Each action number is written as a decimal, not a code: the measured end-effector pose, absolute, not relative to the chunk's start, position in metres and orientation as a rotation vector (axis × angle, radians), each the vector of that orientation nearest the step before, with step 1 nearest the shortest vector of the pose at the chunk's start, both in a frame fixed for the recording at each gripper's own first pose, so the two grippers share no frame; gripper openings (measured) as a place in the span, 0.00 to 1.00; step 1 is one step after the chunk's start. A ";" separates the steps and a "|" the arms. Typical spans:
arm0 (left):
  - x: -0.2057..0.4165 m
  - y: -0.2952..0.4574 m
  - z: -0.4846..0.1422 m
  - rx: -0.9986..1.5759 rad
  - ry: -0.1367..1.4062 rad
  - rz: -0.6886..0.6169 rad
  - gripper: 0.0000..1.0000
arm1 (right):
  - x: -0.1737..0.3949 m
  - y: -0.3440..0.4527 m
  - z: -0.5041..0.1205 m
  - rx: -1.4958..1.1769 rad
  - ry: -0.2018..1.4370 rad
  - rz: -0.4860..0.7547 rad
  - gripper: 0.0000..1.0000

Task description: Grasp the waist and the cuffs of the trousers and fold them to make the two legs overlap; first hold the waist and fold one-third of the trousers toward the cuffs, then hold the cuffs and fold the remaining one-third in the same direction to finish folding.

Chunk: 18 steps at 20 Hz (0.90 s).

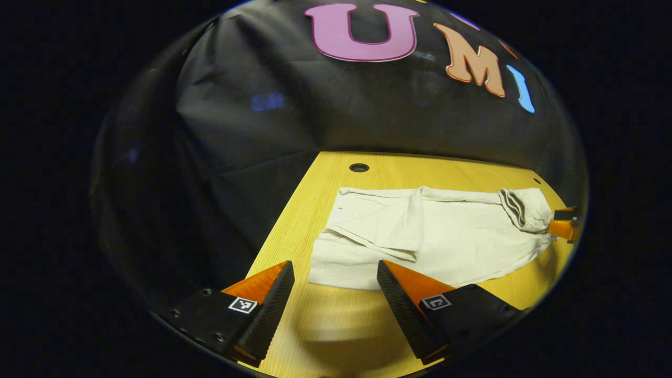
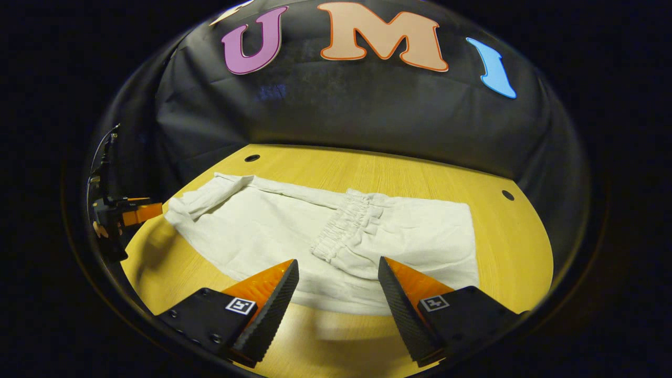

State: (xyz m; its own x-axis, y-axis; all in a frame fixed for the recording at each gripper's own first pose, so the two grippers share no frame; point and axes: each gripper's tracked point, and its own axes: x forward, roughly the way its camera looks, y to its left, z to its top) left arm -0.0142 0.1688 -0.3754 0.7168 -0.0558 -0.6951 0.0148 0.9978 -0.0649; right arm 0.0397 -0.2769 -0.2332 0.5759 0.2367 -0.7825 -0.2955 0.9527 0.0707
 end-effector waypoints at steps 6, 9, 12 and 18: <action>0.013 0.178 -0.411 -0.177 0.814 -0.037 0.96 | 0.023 -0.291 -0.221 -0.096 0.904 0.258 0.98; 0.016 0.164 -0.426 -0.166 0.852 -0.075 0.95 | 0.019 -0.301 -0.216 -0.092 0.901 0.229 0.96; 0.022 0.159 -0.433 -0.141 0.861 -0.073 0.96 | 0.019 -0.313 -0.213 -0.112 0.898 0.207 0.98; 0.022 0.151 -0.434 -0.091 0.886 -0.063 0.66 | 0.014 -0.336 -0.209 -0.128 0.889 0.183 0.99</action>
